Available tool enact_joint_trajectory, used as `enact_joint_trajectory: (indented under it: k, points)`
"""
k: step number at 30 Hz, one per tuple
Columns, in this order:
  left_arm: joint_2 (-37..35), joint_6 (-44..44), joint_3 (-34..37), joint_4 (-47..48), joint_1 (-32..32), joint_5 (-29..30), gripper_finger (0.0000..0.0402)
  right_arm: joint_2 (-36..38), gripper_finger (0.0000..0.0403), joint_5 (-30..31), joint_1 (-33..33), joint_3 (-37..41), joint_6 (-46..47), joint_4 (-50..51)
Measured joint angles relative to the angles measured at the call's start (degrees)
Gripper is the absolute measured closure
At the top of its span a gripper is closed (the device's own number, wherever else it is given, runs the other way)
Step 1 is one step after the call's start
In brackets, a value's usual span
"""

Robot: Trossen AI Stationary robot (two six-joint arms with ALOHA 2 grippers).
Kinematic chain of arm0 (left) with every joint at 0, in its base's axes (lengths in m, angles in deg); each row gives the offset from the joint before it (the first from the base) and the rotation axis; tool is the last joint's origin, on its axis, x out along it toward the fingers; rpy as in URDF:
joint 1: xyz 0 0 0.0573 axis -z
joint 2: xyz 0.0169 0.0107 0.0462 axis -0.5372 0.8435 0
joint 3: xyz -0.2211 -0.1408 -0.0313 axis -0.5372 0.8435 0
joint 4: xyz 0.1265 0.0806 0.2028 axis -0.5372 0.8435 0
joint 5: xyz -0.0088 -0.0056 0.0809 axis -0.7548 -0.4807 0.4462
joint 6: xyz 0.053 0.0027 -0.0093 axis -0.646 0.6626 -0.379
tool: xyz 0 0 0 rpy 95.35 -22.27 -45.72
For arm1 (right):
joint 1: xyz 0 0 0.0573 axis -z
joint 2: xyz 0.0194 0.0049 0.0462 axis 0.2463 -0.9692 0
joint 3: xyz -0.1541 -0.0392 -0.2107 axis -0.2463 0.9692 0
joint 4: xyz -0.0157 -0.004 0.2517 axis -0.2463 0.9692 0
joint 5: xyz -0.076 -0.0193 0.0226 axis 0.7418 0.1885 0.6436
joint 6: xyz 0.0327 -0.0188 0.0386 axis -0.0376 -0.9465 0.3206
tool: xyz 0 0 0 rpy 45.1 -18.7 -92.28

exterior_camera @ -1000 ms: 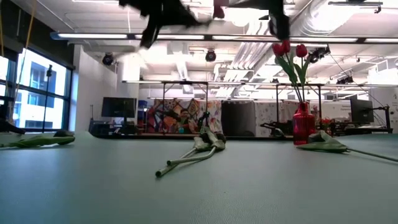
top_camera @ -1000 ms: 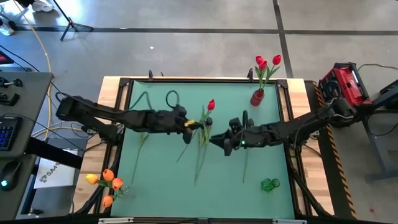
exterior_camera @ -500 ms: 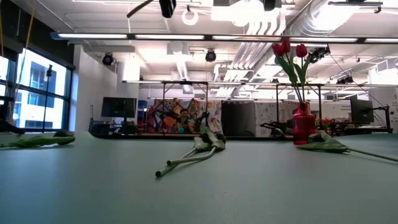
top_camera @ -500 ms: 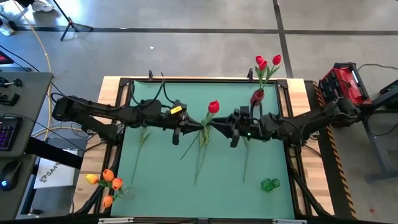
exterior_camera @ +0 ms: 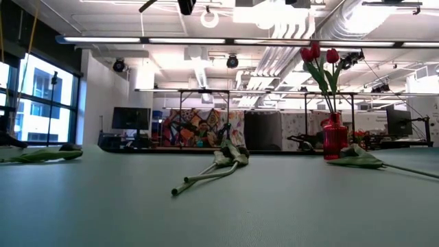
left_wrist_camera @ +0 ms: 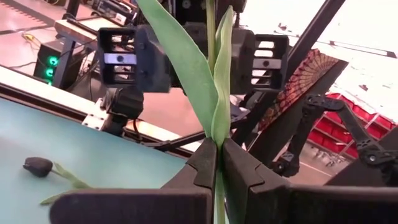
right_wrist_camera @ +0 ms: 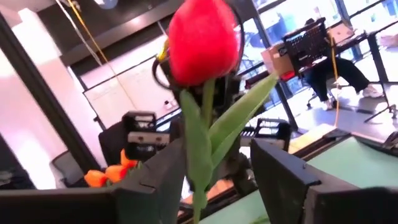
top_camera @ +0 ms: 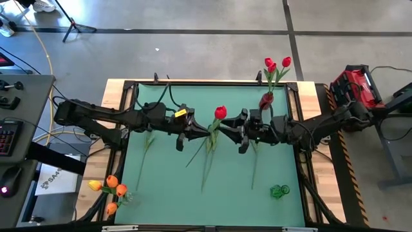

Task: Sort flowers into vase by color
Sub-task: Put the red tulip into the red vase

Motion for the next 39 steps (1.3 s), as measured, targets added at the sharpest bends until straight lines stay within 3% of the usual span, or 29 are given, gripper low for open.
enact_joint_trajectory:
  k: [5, 9, 17, 25, 29, 34, 39]
  points:
    - [0.3, 0.0, 0.0, -0.1, 0.0, 0.0, 0.0401, 0.0, 0.0217, -4.7, 2.3, 0.0, -0.2, -2.5]
    - [1.1, 0.0, 0.0, -0.2, 0.0, 0.0, 0.0401, 0.0, 0.0233, -7.6, 3.7, 0.0, -0.2, -2.5]
    - [1.4, 0.6, 0.0, -0.3, -0.2, 0.6, 0.0401, -0.4, 0.0295, -11.8, 5.9, 0.0, 0.0, -2.3]
    - [1.4, 0.6, 0.0, -0.2, -0.3, 1.6, 0.0401, -0.4, 0.0395, -11.8, 6.0, 0.0, 1.4, -2.3]
    - [1.1, 0.6, 0.0, 0.2, -0.9, 3.0, 0.0388, -0.3, 0.0396, -9.6, 6.1, 0.0, 1.8, -2.1]
    - [0.0, 2.3, 0.0, 3.7, -2.7, 3.5, 0.0341, 2.5, 0.04, -4.6, 6.1, 0.0, -0.2, 3.7]
    - [-2.6, 5.0, -0.1, 16.9, -4.9, 3.6, 0.0302, 10.1, 0.0401, 7.4, 6.1, -0.1, -1.3, 17.5]
